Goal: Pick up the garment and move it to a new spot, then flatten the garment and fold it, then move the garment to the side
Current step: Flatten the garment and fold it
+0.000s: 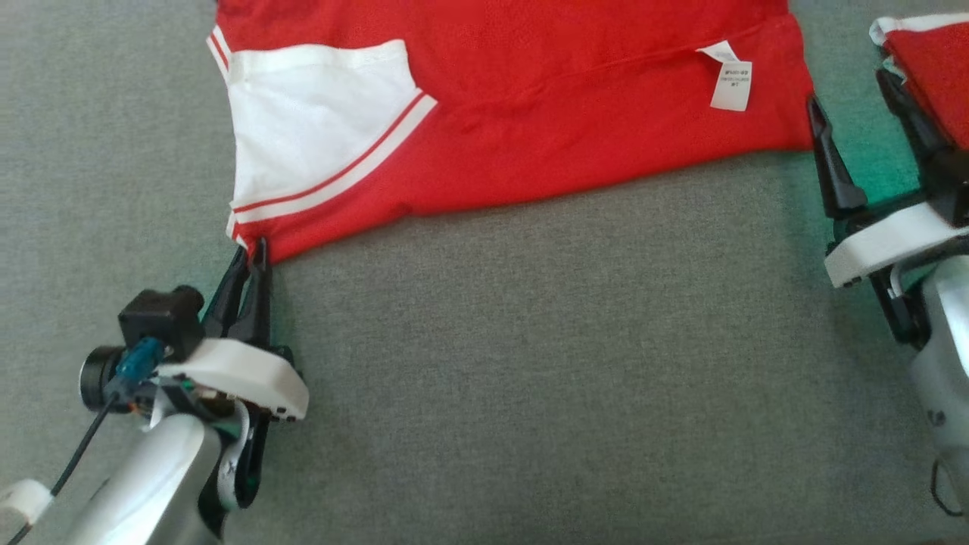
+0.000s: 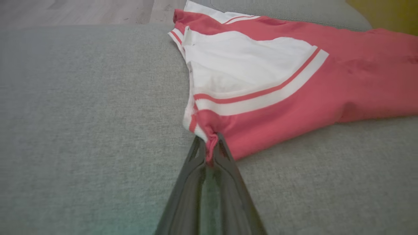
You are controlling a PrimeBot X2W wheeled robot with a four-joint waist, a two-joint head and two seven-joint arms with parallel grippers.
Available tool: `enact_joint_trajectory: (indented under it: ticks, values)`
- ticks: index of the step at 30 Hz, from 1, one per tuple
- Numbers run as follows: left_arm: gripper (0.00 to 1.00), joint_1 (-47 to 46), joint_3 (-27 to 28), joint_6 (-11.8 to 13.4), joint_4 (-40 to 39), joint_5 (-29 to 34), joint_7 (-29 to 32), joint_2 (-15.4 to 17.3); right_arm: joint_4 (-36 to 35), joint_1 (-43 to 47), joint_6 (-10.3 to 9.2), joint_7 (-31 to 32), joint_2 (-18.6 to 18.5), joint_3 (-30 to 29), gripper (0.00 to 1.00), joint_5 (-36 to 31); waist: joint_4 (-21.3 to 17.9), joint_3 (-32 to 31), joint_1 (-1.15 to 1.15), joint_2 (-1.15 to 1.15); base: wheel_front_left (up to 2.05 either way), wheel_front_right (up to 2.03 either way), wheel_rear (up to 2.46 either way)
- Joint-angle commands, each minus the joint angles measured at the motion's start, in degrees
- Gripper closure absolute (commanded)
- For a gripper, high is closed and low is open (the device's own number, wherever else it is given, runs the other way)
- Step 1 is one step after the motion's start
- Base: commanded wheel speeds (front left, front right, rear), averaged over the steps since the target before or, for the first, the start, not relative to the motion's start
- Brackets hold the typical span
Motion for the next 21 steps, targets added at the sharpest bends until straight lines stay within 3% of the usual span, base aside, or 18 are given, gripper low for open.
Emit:
enact_joint_trajectory:
  ticks: [1, 6, 11, 12, 14, 21]
  values:
    - [1.00, 0.50, 1.93, 0.00, -1.94, -0.04, -0.36, 2.51, -0.23, 1.19, -0.04, -0.35, -0.16, 0.03, 0.00, 1.09, 0.43, -0.72, 0.00, 0.00, 0.00, 0.00, 0.00]
    - [1.00, 1.03, 1.87, 0.88, -4.21, 1.98, -1.10, 4.62, 5.09, 0.40, -0.04, 0.59, 0.34, -0.75, 0.00, 2.81, 1.38, -1.77, 0.00, 0.00, 0.00, 0.00, 0.00]
    - [1.00, 1.27, 1.54, 1.70, -6.54, 3.13, -0.87, 5.65, 9.81, -0.32, -0.04, 6.53, 2.38, 1.24, 0.04, 8.38, 1.97, -1.98, 0.00, 0.00, 0.00, 0.00, 0.00]
    - [1.00, 1.32, 1.52, 1.76, -6.90, 3.21, -0.90, 5.76, 10.33, -0.53, -0.04, 8.21, 2.46, 2.26, 0.21, 9.78, 1.98, -1.99, 0.00, 0.00, 0.00, 0.00, 0.00]
    - [1.00, 1.39, 1.54, 1.93, -7.51, 3.42, -1.10, 5.96, 10.70, -1.06, -0.04, 10.45, 1.82, 4.35, 1.00, 11.60, 1.92, -2.02, 0.00, 0.00, 0.00, 0.00, 0.00]
    - [1.00, 2.74, 1.60, 2.51, -8.44, 4.09, -2.44, 6.88, 9.57, -0.04, -0.04, 12.66, -1.86, 8.18, 1.00, 16.49, 0.56, -3.99, 0.00, 0.00, 0.00, 0.00, 0.00]
